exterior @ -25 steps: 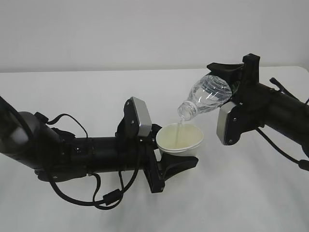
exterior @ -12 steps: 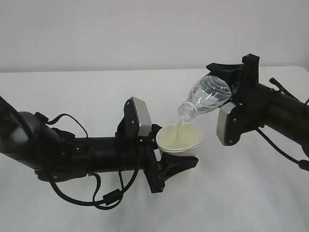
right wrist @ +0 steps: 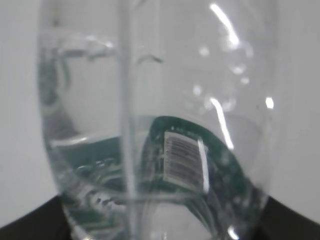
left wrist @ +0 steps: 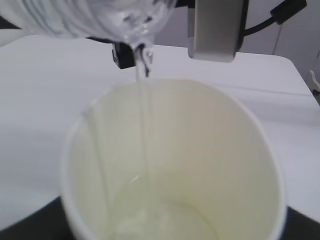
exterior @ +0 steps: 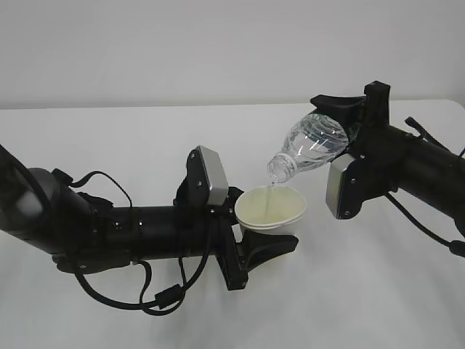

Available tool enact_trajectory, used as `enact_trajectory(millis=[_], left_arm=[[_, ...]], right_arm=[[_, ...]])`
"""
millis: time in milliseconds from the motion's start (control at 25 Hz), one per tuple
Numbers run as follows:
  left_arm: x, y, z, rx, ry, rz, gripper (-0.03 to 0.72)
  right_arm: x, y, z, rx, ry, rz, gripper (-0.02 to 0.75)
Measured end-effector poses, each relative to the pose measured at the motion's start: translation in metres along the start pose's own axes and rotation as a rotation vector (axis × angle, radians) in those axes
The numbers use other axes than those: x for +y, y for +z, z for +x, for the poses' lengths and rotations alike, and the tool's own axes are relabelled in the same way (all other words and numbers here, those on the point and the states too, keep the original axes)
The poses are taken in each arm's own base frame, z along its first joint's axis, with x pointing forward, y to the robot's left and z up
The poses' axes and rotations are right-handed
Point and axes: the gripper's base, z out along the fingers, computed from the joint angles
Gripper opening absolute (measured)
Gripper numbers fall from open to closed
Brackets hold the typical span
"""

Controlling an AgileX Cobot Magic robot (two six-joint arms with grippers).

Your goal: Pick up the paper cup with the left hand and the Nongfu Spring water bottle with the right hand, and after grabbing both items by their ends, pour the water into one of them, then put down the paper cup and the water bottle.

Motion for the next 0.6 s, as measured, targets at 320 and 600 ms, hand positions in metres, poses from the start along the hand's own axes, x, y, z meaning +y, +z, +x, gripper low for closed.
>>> enact_trajectory(millis=[320, 600], left_arm=[[0.0000, 0.0000, 0.0000, 0.000, 0.000, 0.000, 0.439], [0.0000, 0.0000, 0.0000, 0.000, 0.000, 0.000, 0.438]], right_arm=[[0.0001, 0.0000, -0.0006, -0.007, -0.003, -0.001, 0.428], [0.0001, 0.0000, -0.0009, -0.010, -0.007, -0.001, 0.428]])
